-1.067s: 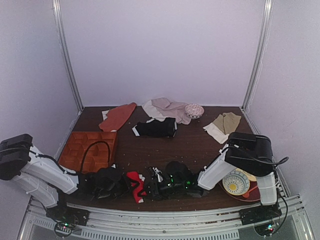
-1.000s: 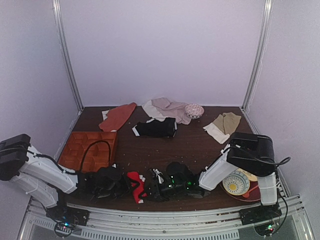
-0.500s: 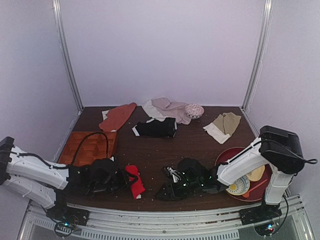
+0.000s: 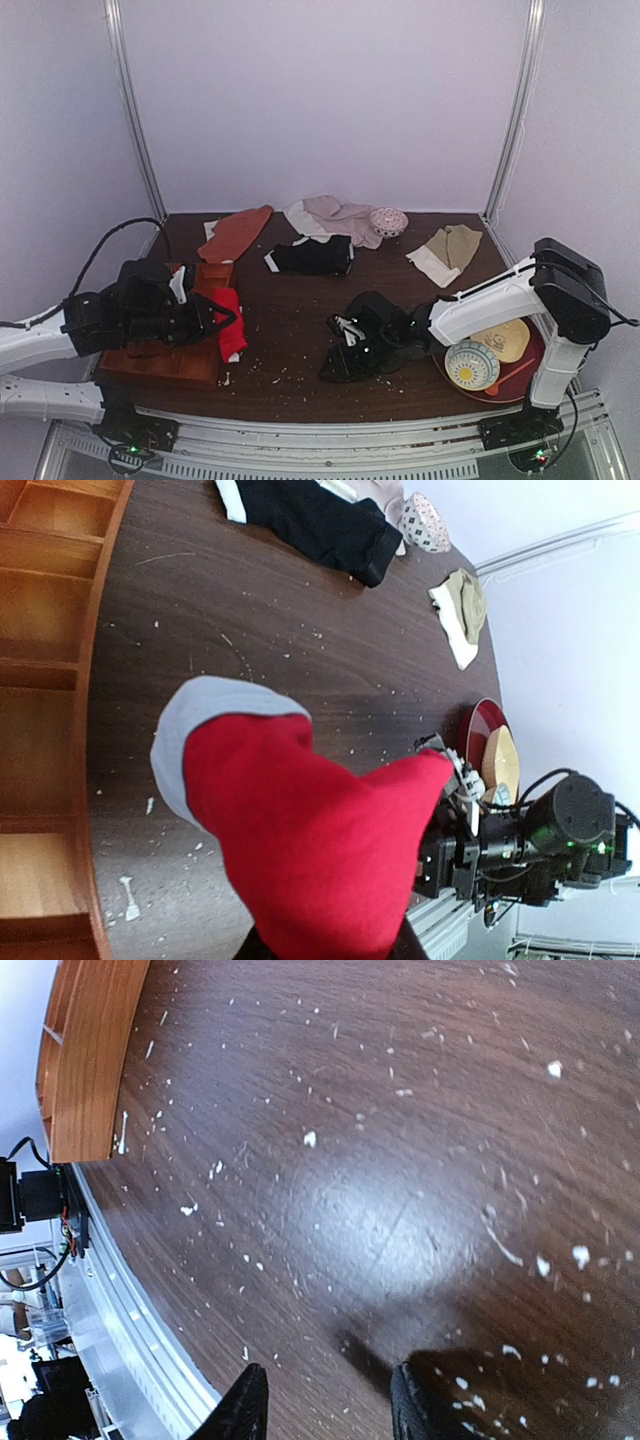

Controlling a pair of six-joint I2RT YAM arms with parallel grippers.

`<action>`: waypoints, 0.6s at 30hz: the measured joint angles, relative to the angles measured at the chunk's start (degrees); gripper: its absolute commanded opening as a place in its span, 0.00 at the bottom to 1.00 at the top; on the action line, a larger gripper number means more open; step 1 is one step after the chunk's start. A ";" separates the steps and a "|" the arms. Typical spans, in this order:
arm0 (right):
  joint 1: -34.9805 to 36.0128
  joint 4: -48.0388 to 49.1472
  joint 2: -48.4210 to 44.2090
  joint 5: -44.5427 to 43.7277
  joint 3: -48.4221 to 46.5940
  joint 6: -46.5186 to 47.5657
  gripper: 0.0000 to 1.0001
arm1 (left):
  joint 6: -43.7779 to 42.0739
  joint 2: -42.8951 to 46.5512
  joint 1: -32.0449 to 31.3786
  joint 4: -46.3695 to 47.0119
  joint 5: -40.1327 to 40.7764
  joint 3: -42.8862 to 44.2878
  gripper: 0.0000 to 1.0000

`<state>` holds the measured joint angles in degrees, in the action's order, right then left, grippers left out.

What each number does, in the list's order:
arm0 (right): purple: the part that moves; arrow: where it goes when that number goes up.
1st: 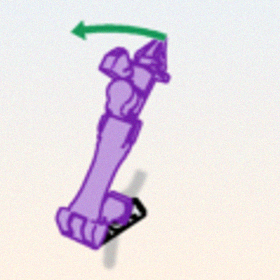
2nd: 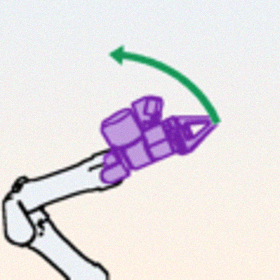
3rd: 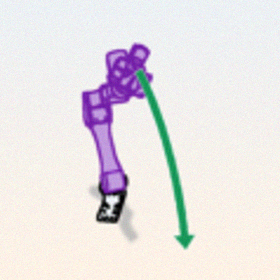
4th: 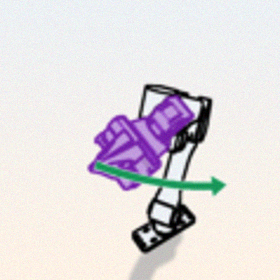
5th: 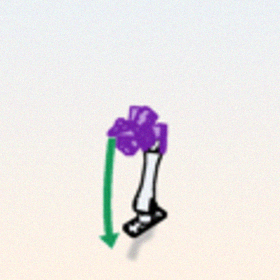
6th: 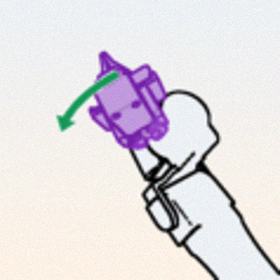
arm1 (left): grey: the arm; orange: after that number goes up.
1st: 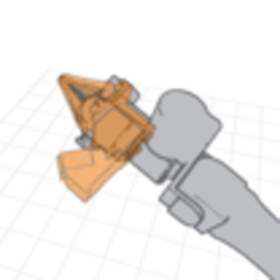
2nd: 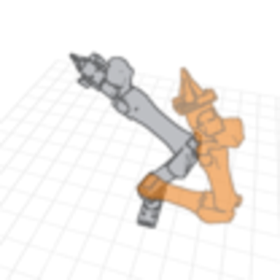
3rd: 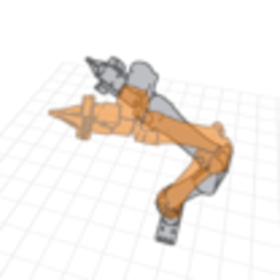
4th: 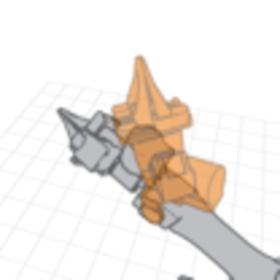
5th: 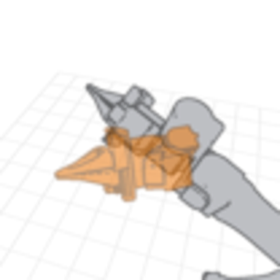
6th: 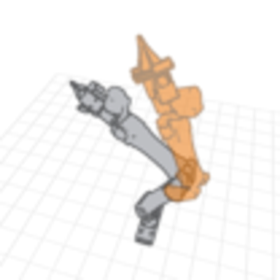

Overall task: Roll the underwear
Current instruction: Pick up the underwear from the center of the board, then place the underwear in the storage box.

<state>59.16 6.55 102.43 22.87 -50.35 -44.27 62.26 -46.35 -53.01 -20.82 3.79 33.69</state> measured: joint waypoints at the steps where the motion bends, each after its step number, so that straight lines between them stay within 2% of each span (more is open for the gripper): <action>1: -0.15 -1.14 0.52 0.07 -1.09 0.66 0.43 | -1.68 0.72 1.20 -2.67 -1.44 1.07 0.00; 5: -1.14 -6.32 2.71 0.33 -5.99 3.23 0.43 | -7.87 0.57 4.74 -12.68 -6.73 5.33 0.00; 9: -2.25 -10.62 3.56 0.50 -8.81 5.09 0.43 | -13.57 -0.79 7.32 -18.82 -10.40 6.60 0.00; 13: -3.02 -13.16 3.78 0.98 -10.16 6.29 0.43 | -20.22 -2.54 13.40 -21.51 -14.64 6.62 0.00; 18: -3.85 -14.80 3.78 1.97 -10.27 7.15 0.43 | -29.27 -9.20 23.47 -21.86 -21.49 7.76 0.00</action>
<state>55.31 -8.25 106.21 24.84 -60.62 -37.12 32.99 -55.55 -29.54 -42.68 -17.69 41.45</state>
